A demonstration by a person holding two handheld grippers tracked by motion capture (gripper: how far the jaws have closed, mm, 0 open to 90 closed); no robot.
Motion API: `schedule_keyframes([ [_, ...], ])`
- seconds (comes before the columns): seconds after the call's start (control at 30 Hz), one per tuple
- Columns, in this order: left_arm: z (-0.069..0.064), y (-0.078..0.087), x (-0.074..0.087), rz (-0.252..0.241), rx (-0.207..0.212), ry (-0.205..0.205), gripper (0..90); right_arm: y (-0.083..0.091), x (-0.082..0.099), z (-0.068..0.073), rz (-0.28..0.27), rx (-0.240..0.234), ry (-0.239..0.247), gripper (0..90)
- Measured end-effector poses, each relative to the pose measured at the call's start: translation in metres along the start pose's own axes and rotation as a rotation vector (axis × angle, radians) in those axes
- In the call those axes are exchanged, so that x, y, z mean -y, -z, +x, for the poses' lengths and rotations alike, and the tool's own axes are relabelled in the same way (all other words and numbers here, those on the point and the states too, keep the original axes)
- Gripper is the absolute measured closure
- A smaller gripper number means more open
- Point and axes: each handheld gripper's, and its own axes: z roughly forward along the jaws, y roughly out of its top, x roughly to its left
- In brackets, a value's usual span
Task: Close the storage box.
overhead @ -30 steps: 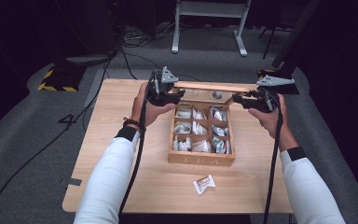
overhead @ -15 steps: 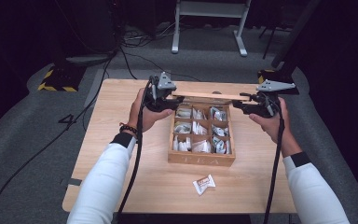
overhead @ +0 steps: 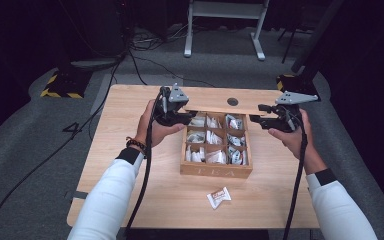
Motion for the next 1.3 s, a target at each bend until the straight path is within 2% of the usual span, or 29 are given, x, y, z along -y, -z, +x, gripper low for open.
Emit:
schedule_keyframes([
  [0.5, -0.017, 0.005, 0.008, 0.019, 0.032, -0.018, 40.9, 0.01, 0.014, 0.009, 0.025, -0.015, 0.034, 43.0],
  [0.8, -0.022, 0.005, 0.019, 0.027, 0.054, 0.011, 31.6, 0.012, 0.027, 0.016, 0.024, -0.022, 0.04, 41.3],
  [1.07, -0.028, 0.004, 0.031, 0.018, 0.064, -0.014, 27.9, 0.011, 0.039, 0.021, 0.038, -0.039, 0.046, 40.5],
  [1.2, -0.03, 0.003, 0.037, 0.013, 0.086, -0.007, 23.8, 0.01, 0.045, 0.022, 0.041, -0.053, 0.051, 39.9],
  [1.3, -0.033, 0.003, 0.041, 0.017, 0.092, -0.018, 21.5, 0.009, 0.051, 0.024, 0.045, -0.066, 0.053, 38.4],
])
